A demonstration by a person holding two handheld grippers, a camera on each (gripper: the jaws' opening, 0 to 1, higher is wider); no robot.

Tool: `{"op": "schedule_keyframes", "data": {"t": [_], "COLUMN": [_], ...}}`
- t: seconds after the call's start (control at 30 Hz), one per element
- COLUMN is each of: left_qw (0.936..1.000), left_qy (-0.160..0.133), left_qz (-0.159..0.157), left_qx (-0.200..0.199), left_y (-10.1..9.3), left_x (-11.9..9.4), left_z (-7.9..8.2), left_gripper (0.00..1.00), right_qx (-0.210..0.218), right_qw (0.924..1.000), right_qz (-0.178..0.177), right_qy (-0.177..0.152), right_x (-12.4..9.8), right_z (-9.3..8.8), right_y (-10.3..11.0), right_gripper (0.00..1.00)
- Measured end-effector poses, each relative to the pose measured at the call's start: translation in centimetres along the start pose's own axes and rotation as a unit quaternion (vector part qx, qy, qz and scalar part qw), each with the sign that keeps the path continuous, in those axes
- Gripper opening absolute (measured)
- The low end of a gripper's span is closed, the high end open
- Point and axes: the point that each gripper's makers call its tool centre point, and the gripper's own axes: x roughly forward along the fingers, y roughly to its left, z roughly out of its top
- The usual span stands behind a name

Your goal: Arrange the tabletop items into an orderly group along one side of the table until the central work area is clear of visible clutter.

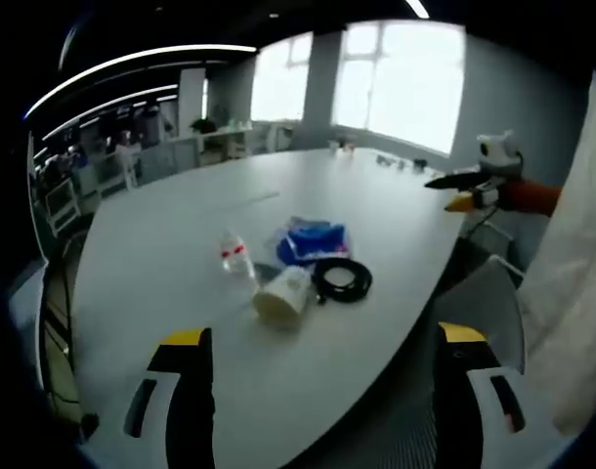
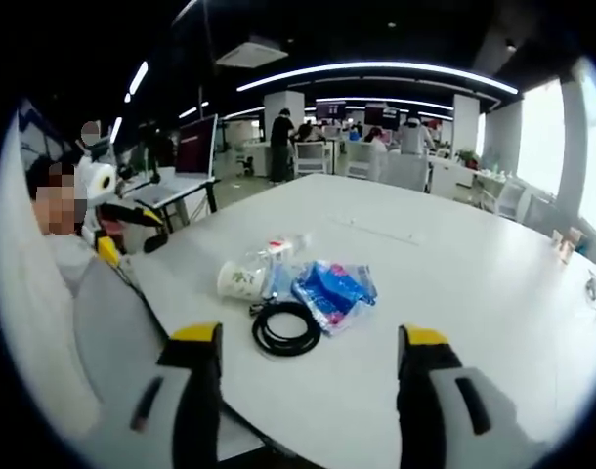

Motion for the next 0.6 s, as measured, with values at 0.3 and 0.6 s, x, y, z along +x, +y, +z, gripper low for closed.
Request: {"op": "schedule_keyframes", "data": {"t": [0.3, 0.6], "left_qw": [1.0, 0.9997], "left_qy": [-0.001, -0.008], "left_qz": [-0.006, -0.017], "left_qx": [0.006, 0.016], "left_y": [0.4, 0.5], "left_x": [0.7, 2.0], "left_z": [1.0, 2.6], "left_gripper": [0.9, 0.9], "right_qx": [0.002, 0.0], "right_qw": [1.0, 1.0], "right_qz": [-0.003, -0.009], "right_qy": [0.0, 0.0], "right_x": [0.8, 1.4], "right_z": [0.5, 1.2], "right_y": [-0.5, -1.2], "right_gripper": [0.7, 0.68]}}
